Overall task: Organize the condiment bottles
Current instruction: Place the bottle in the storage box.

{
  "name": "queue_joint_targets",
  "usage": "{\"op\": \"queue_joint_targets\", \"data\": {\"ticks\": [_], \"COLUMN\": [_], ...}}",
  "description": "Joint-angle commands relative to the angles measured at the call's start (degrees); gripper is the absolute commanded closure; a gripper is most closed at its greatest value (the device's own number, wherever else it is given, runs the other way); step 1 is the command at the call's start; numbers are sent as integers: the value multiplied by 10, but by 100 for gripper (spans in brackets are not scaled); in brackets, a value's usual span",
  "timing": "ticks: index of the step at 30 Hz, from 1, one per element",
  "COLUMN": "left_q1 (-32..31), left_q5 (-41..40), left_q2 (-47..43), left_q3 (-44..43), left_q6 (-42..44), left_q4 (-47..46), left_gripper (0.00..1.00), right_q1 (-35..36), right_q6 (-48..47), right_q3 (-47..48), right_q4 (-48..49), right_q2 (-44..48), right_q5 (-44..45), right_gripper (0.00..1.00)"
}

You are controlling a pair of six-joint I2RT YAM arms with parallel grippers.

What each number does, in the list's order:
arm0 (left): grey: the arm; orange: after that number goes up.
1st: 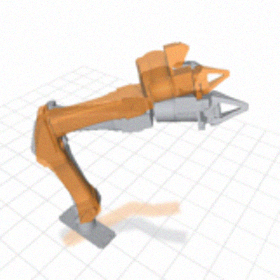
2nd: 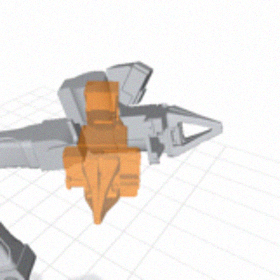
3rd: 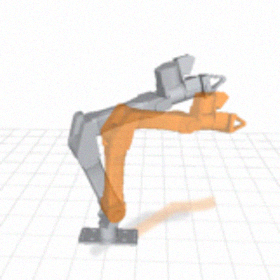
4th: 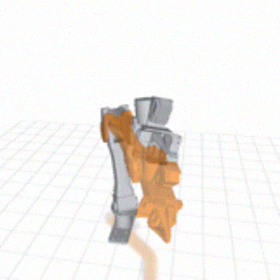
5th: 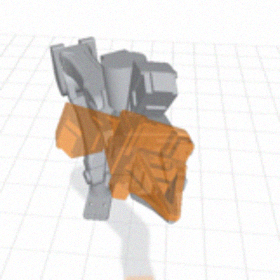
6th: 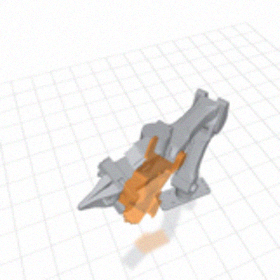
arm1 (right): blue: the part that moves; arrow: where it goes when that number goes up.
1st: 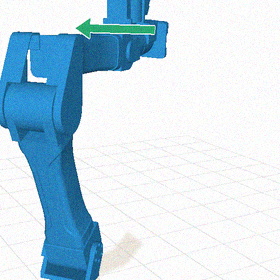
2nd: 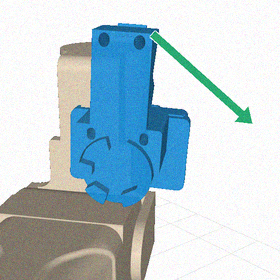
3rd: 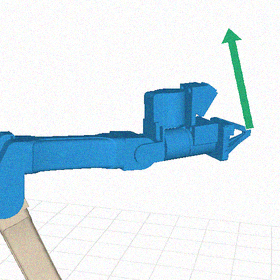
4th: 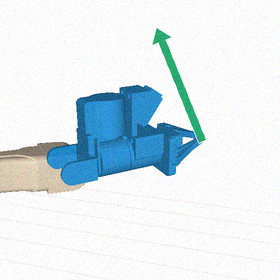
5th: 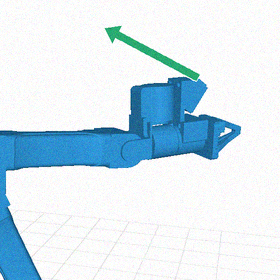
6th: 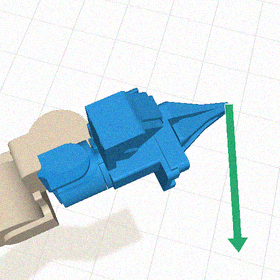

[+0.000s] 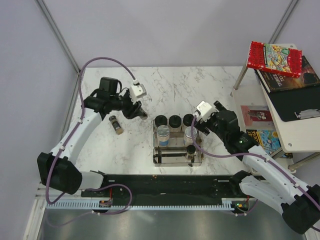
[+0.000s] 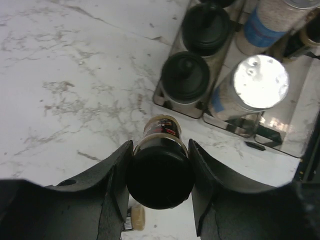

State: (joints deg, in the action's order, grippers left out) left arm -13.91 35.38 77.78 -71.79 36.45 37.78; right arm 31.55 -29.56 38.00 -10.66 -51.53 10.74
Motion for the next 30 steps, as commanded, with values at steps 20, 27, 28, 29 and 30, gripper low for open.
{"op": "queue_joint_targets", "data": {"ticks": [20, 27, 28, 29, 30], "left_q1": [-190, -298, -310, -333, -345], "left_q5": [117, 70, 50, 37, 24], "left_q2": [-124, -88, -78, -71, -64], "left_q3": [95, 104, 104, 102, 100], "left_q6": [82, 60, 57, 49, 47], "left_q4": [151, 127, 111, 103, 94], "left_gripper": [80, 82, 82, 82, 82], "right_q1": [-25, -28, -30, -30, -32], "right_q6": [16, 15, 15, 15, 15], "right_q3": [-8, -9, -9, -9, -9], "right_q4": [45, 45, 45, 45, 45], "right_q2": [7, 7, 7, 6, 7], "right_q5": [36, 37, 36, 37, 37], "right_gripper": [2, 2, 2, 2, 2]}}
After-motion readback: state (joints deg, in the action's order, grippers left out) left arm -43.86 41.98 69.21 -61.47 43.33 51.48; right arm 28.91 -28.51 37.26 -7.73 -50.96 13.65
